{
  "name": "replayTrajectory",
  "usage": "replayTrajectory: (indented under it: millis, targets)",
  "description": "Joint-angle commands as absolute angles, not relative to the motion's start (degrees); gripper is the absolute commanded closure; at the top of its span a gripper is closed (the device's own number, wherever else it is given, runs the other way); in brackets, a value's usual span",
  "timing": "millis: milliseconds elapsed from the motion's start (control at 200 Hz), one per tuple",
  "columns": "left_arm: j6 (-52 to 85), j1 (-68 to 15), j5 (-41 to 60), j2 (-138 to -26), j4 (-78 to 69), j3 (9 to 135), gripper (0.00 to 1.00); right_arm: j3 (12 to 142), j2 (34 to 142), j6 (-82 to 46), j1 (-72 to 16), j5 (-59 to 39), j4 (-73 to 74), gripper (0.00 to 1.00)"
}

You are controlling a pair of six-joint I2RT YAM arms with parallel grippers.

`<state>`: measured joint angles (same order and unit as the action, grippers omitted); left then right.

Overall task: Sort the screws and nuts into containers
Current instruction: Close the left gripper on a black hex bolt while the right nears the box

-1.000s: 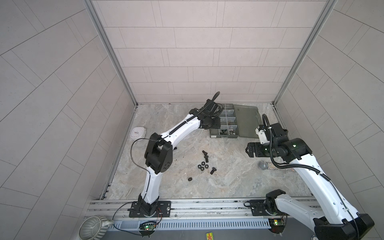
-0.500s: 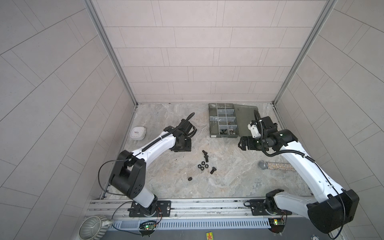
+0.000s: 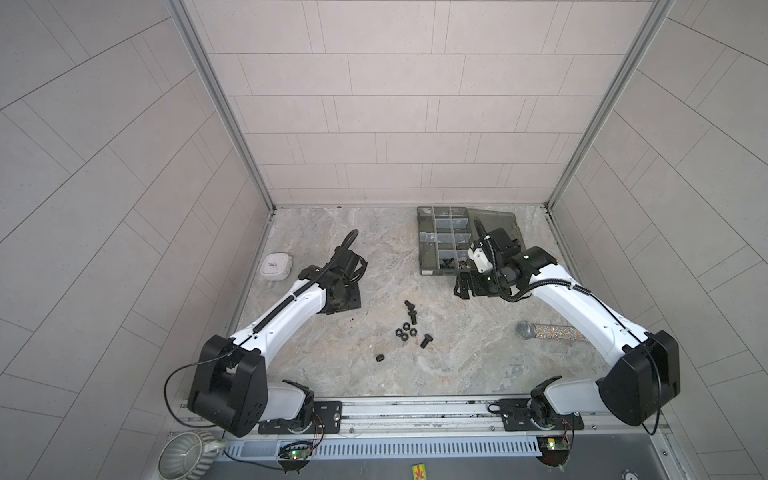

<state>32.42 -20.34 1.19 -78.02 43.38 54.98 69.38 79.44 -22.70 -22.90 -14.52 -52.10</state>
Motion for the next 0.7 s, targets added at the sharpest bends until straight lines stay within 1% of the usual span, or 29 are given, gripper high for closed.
replayTrajectory:
  millis: [0, 240, 320, 505, 695]
  targets:
    - [31.1, -18.1, 1.5, -80.3, 42.2, 55.0, 0.47, 72.1, 79.7, -21.7, -23.5, -12.6, -54.7, 0.01]
    - [28.4, -16.2, 1.0, -91.4, 42.9, 59.8, 0.49, 75.8, 82.7, -19.8, -23.4, -10.5, -55.2, 0.01]
    - [28.8, -15.0, 2.2, -93.3, 42.8, 61.4, 0.49, 77.7, 84.6, -19.5, -23.1, -9.9, -55.6, 0.01]
    - [28.3, -14.2, 1.1, -96.6, 43.1, 64.9, 0.49, 81.5, 89.1, -19.4, -22.0, -10.8, -56.5, 0.01]
    - [19.8, -14.2, -1.3, -99.8, 45.1, 69.2, 0.49, 87.0, 94.1, -16.9, -21.4, -12.8, -60.7, 0.01]
